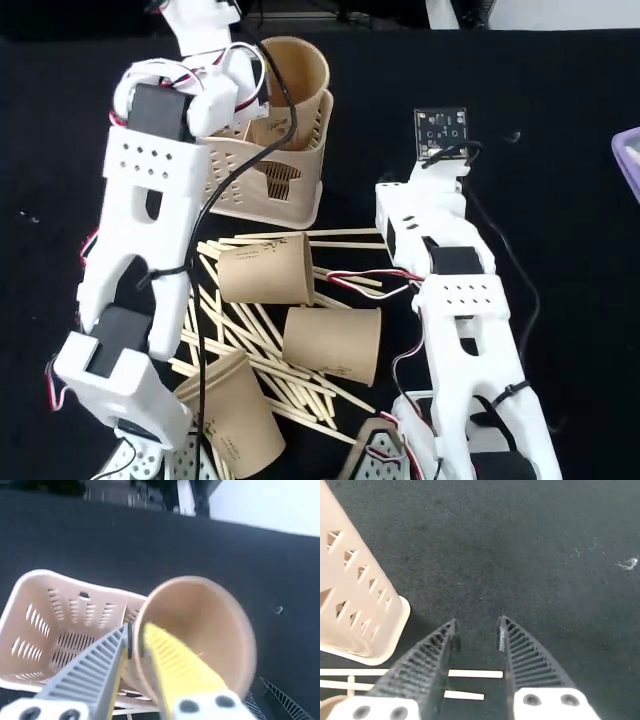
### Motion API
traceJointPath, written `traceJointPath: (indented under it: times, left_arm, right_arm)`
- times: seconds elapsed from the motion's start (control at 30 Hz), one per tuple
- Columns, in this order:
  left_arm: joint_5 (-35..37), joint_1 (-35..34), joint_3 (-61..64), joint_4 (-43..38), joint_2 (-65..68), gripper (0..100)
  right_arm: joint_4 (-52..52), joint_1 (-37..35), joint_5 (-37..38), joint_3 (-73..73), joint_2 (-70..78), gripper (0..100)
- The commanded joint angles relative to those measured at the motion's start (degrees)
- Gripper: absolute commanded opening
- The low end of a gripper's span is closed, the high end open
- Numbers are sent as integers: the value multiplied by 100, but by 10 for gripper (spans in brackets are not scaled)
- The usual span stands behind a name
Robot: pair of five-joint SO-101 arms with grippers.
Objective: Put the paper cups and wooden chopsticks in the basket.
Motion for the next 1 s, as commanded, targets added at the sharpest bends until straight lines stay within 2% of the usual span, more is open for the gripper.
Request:
traceJointPath:
  times: [0.0,0.1,0.2,0.37,0.47,0.57,0.83,0.97]
  left_arm:
    - [70,31,-92,-79,-53,161]
    - [26,-22,-92,-70,-220,162]
    - [-9,-365,-92,-70,-501,162]
    - [-1011,-1525,40,-70,-571,138]
    - [-1521,-1895,330,-114,-255,138]
    - [-1829,-1877,505,-70,44,138]
    - [-1890,-1332,470,-123,202,138]
    - [-1890,-1288,541,-114,237,134]
  right_arm:
    - [-149,-62,35,-92,22,134]
    - [-149,-62,35,-92,22,134]
    - [-149,-62,35,-92,22,134]
    - [-149,-62,35,-92,22,134]
    - [-149,-62,26,-110,22,134]
    - [-149,-62,18,-119,22,134]
    - [-149,-62,26,-101,22,134]
    - [-149,-62,26,-92,22,134]
